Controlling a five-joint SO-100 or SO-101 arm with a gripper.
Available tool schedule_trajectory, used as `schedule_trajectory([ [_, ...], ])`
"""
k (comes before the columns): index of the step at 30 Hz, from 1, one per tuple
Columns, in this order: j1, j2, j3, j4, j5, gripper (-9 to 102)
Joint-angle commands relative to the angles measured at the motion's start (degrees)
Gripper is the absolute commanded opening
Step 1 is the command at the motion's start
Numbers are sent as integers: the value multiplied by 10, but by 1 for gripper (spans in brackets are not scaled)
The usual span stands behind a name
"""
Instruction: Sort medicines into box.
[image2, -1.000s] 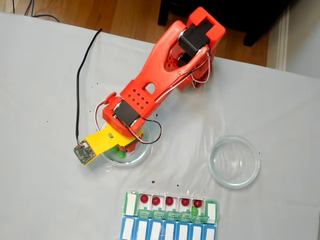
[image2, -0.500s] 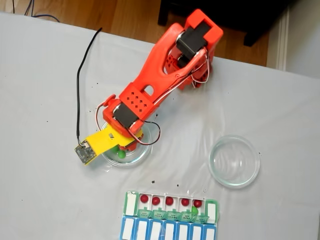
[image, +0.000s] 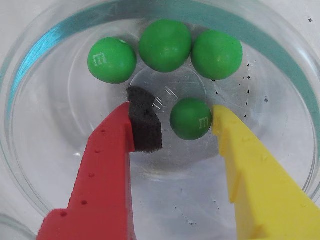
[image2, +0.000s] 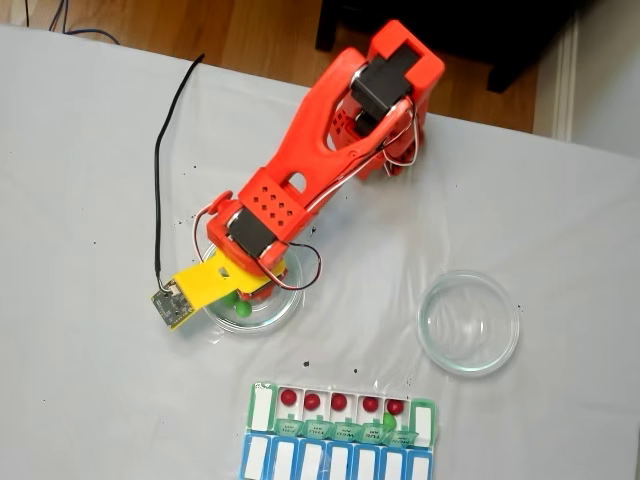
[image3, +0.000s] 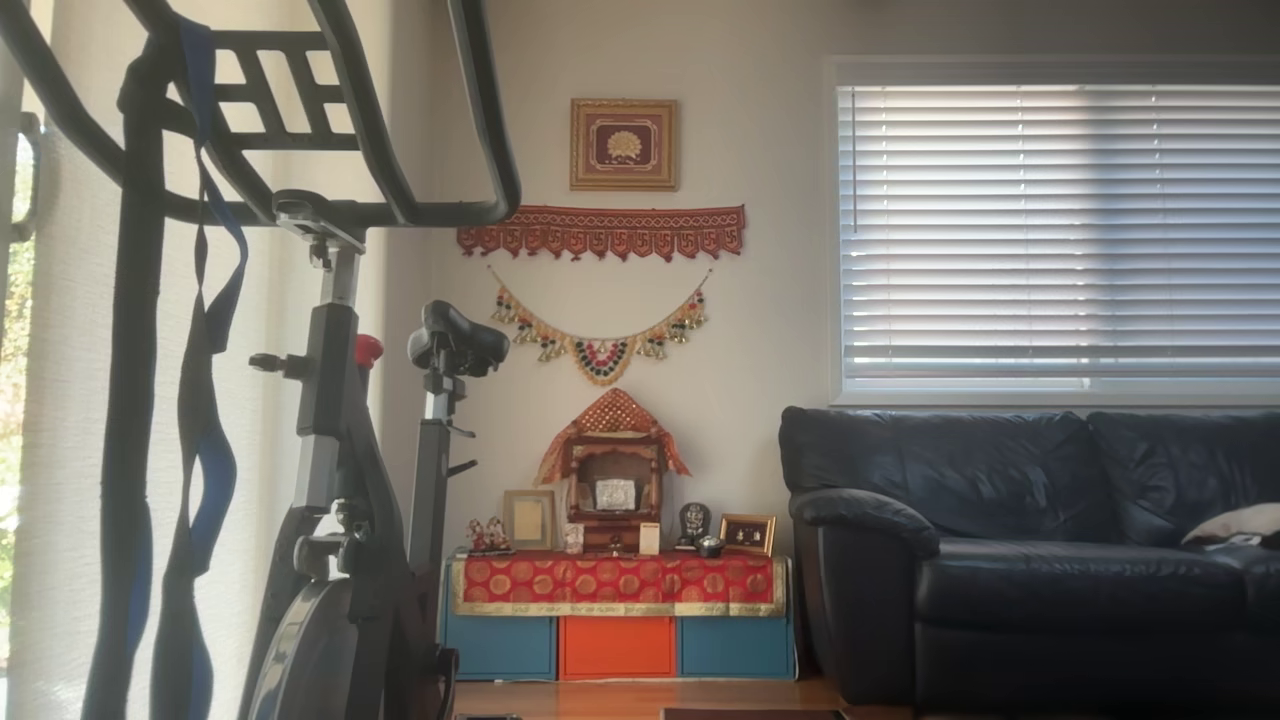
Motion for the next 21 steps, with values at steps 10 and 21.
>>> schedule_trajectory([
  [10, -4, -2, -2, -13, 10, 10],
  [21, -4, -3, 0, -11, 11, 5],
])
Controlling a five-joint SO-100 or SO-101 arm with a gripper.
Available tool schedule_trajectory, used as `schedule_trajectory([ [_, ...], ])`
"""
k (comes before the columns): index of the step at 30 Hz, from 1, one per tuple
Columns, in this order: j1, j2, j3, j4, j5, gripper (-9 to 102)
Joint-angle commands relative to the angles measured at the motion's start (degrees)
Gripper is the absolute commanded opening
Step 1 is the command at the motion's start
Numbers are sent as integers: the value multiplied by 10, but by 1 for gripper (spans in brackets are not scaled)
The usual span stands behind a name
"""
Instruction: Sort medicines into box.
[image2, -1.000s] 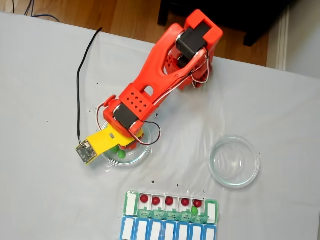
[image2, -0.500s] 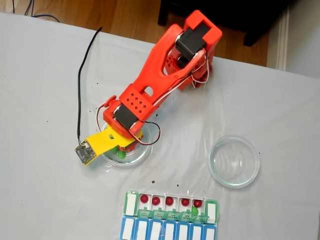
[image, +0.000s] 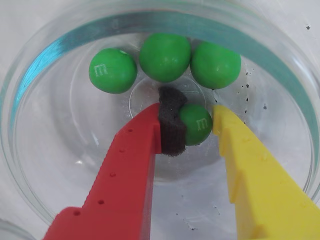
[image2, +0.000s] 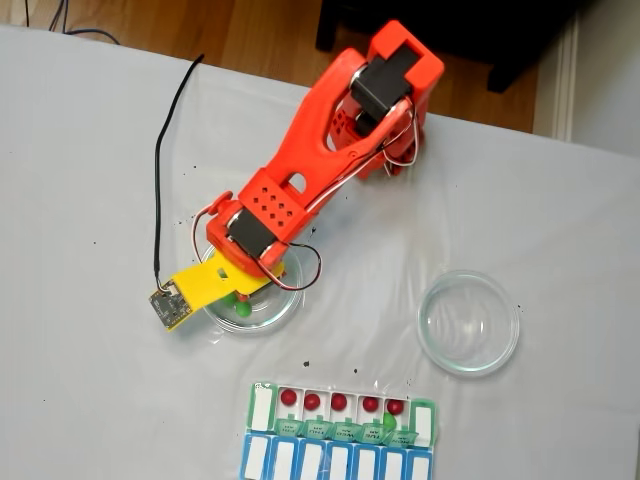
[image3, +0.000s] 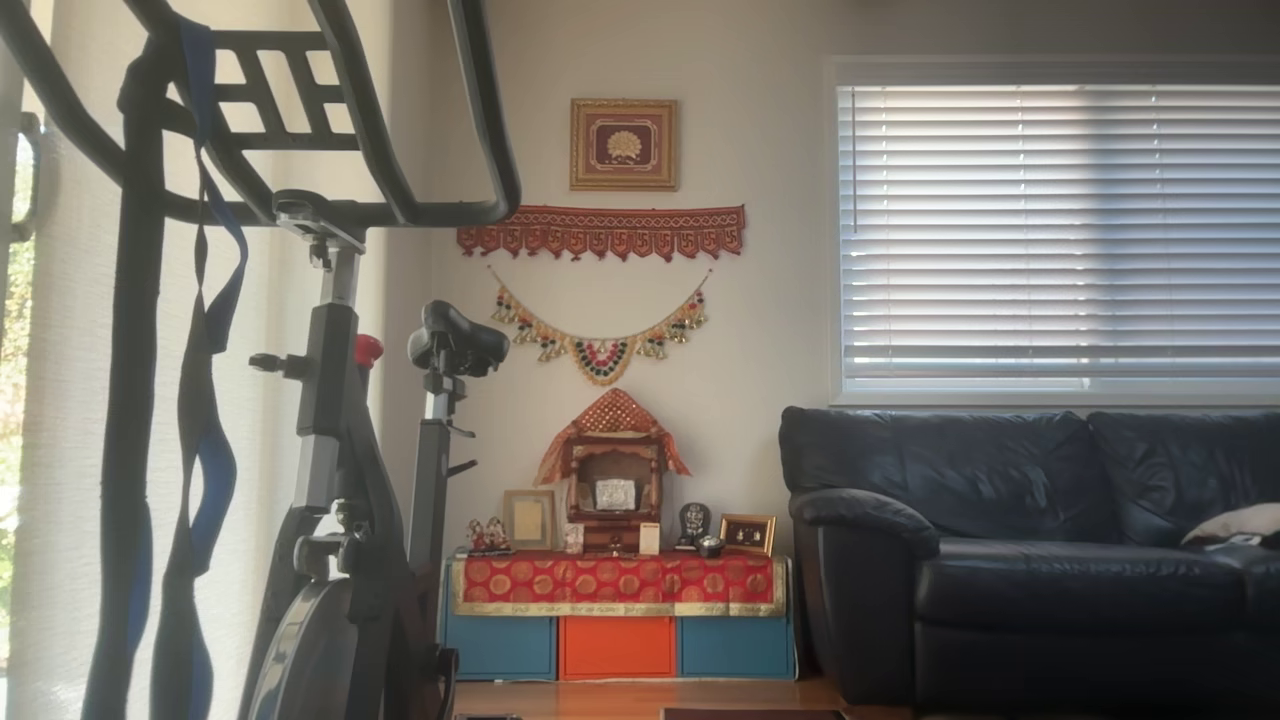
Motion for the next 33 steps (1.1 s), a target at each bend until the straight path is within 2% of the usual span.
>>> schedule_trajectory([
  [1, -4, 4, -1, -4, 4, 4],
  [17, 6, 8, -13, 17, -18, 1],
  [23, -11, 27, -104, 117, 17, 2],
  [33, -48, 59, -229, 238, 74, 2],
])
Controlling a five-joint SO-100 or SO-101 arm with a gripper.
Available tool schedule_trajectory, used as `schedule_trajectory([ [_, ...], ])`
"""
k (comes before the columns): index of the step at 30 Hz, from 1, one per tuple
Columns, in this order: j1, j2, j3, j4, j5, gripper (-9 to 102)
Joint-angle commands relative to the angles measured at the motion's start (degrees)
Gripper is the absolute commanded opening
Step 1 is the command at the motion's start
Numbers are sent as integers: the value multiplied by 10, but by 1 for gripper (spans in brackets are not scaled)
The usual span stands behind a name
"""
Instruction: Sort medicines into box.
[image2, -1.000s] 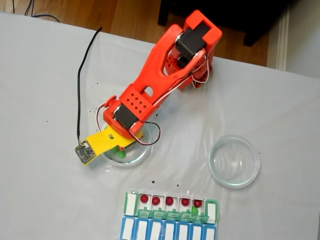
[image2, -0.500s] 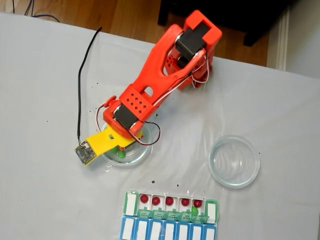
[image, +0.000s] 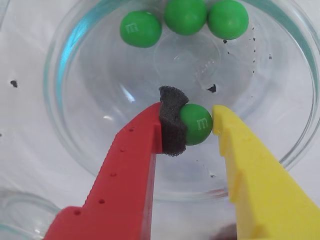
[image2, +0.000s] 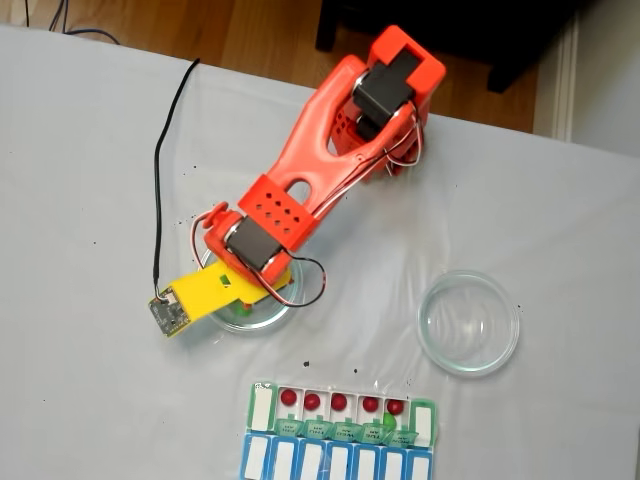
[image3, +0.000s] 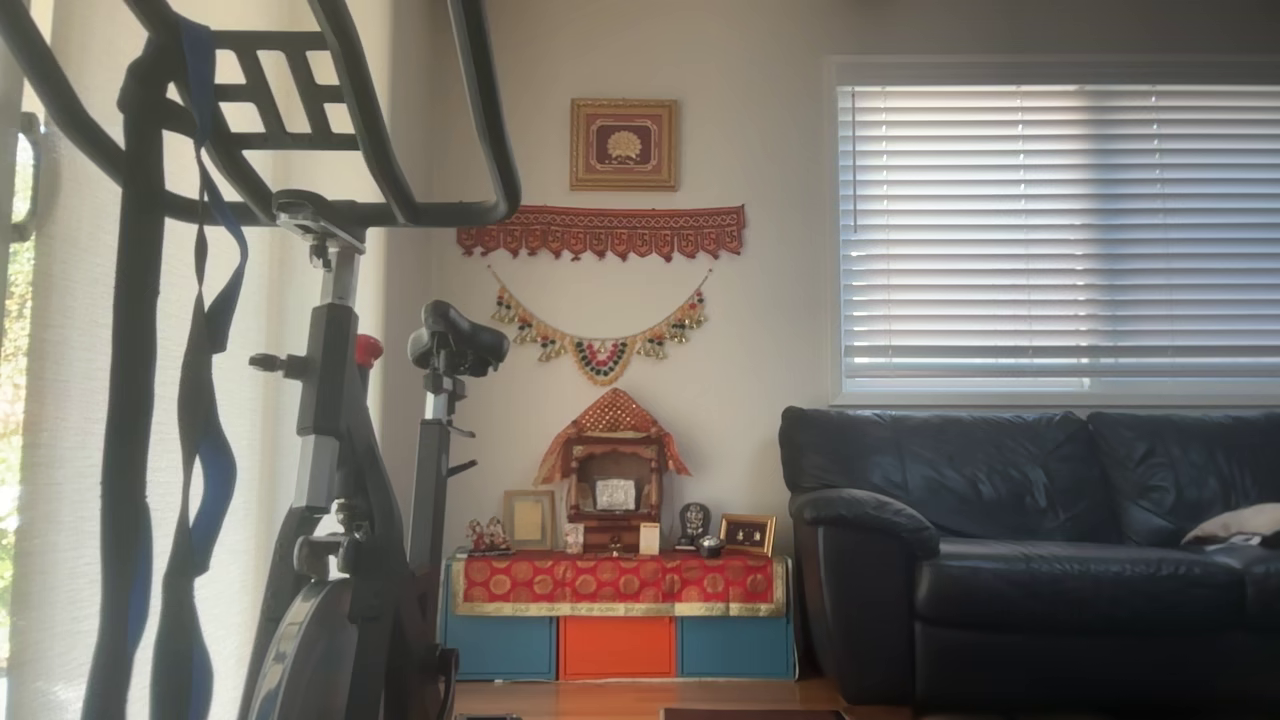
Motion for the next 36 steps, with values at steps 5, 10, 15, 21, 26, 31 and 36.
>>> schedule_trajectory([
  [5, -42, 23, -197, 131, 46, 2],
  [10, -88, -78, -439, 295, 120, 2],
  [15, -168, -83, -470, 301, 223, 1],
  [21, -282, -98, -468, 301, 352, 1],
  [26, -344, -164, -497, 300, 450, 1],
  [31, -357, -236, -562, 299, 514, 1],
  [36, -354, -260, -584, 275, 559, 1],
])
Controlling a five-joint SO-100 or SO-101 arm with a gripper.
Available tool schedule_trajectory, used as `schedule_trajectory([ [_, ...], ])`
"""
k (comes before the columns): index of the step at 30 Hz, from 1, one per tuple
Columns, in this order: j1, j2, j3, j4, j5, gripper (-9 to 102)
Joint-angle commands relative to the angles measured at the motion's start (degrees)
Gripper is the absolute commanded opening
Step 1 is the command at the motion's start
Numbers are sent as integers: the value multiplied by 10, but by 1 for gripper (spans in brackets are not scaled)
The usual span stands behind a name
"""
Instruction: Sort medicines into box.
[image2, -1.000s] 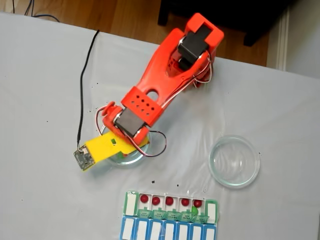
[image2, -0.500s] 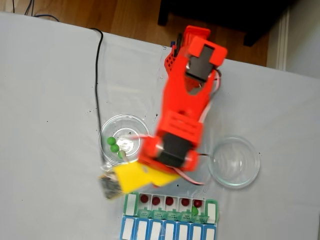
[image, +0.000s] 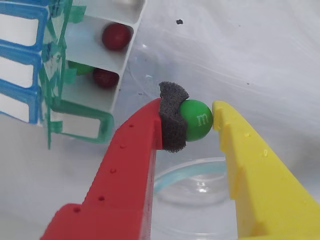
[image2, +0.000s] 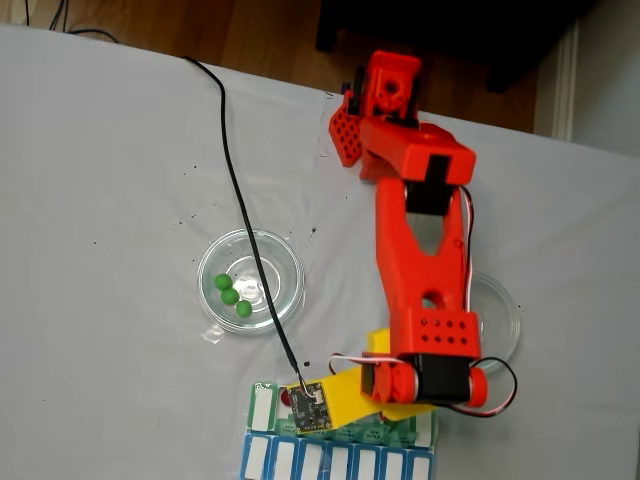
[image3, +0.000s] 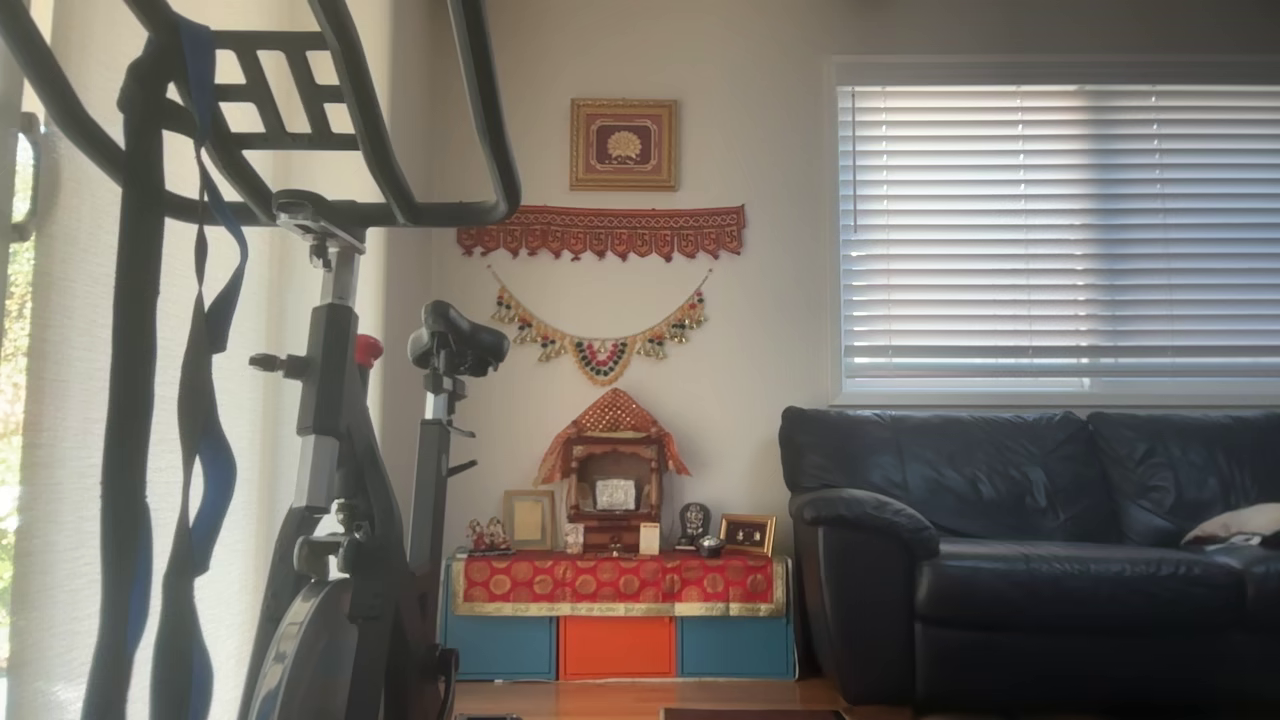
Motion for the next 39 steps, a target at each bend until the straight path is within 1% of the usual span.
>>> schedule_trajectory([
  [1, -1, 17, -60, -8, 33, 1],
  [13, 8, -39, -118, -23, 80, 1],
  [15, 8, -67, -156, -17, 80, 1],
  [18, 10, -134, -266, 22, 84, 1],
  [23, 15, -179, -350, 21, 103, 1],
  [29, 11, -179, -372, 21, 112, 1],
  [39, 1, -203, -366, 21, 112, 1],
])
